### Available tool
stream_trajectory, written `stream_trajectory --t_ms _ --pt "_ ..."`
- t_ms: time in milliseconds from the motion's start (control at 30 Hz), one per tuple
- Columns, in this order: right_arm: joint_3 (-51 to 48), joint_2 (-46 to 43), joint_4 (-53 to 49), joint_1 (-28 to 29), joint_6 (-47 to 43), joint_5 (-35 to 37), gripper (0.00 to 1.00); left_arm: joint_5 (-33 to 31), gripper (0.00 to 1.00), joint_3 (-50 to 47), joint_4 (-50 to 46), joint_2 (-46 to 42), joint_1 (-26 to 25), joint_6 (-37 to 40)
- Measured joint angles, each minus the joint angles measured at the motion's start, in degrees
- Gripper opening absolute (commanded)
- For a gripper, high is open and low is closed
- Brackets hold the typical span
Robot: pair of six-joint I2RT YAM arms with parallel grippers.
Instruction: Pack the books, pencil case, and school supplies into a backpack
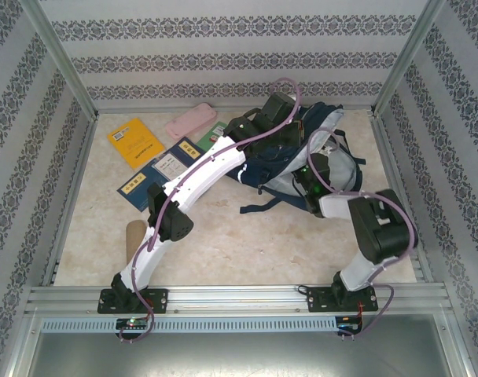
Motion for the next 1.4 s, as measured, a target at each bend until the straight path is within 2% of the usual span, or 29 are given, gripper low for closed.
stream_trajectory --t_ms 200,300,333,400,500,633,667,767,800,833,867,900,1033,1133,1200,1233,1267,1333,1400 --pt "6.56 10.23 5.86 1.79 3.96 1.11 0.00 -0.33 0.00 0.00 0.09 0.35 1.46 -0.79" --pt "9.53 12.98 6.12 2.32 4.70 0.87 0.06 -0.94 0.00 0.00 0.22 0.59 2.12 -0.79" --pt "10.32 13.66 5.95 2.34 4.94 0.74 0.10 -1.16 0.00 0.00 0.28 0.66 2.25 -0.79" --pt "11.43 14.49 5.22 2.29 5.33 0.20 0.30 -1.51 0.00 0.00 0.57 0.76 2.34 -0.79" --pt "12.13 15.02 4.24 2.01 6.25 -1.57 0.50 -1.84 0.00 0.00 0.66 0.81 2.36 -0.76" --pt "11.96 14.93 1.84 1.33 6.56 -3.02 0.62 -1.81 0.00 0.00 0.63 0.81 2.36 -0.74" --pt "11.82 14.73 1.11 1.11 6.51 -3.17 0.68 -1.81 0.00 0.00 0.63 0.81 2.36 -0.74" --pt "10.60 12.46 -2.69 0.35 5.33 -3.74 0.74 -1.68 0.00 0.00 0.61 0.83 2.34 -0.61" --pt "10.25 11.43 -4.15 0.02 5.01 -3.85 0.84 -1.60 0.00 0.00 0.61 0.83 2.32 -0.59" --pt "9.92 10.29 -5.70 -0.35 4.42 -4.11 0.86 -1.55 0.00 0.00 0.61 0.83 2.29 -0.57" --pt "9.60 9.35 -7.02 -0.72 4.11 -4.28 0.98 -1.57 0.00 0.00 0.61 0.83 2.25 -0.55" --pt "9.11 8.17 -8.33 -1.14 3.74 -4.48 0.98 -1.55 0.00 0.00 0.61 0.83 2.25 -0.55" --pt "6.86 4.39 -11.91 -3.17 2.14 -5.44 0.89 -1.14 0.00 0.00 0.57 0.85 2.25 -0.55" --pt "5.81 3.48 -13.29 -4.55 1.09 -6.45 0.75 -0.52 0.00 0.00 0.55 0.87 2.21 -0.57" --pt "5.44 3.50 -14.34 -5.31 0.57 -7.72 0.54 -0.07 0.00 0.00 0.52 0.87 2.21 -0.57" --pt "5.29 3.52 -14.80 -5.68 0.35 -8.50 0.38 0.20 0.00 0.00 0.52 0.87 2.21 -0.57" --pt "5.25 3.76 -14.95 -6.08 0.28 -9.27 0.26 0.35 0.00 0.00 0.50 0.87 2.21 -0.57" --pt "5.25 4.81 -14.51 -6.67 0.35 -10.86 0.10 0.57 0.00 0.00 0.44 0.87 2.21 -0.57" --pt "5.27 6.49 -13.73 -6.73 0.76 -12.15 0.03 0.72 0.00 0.00 0.42 0.87 2.21 -0.57"
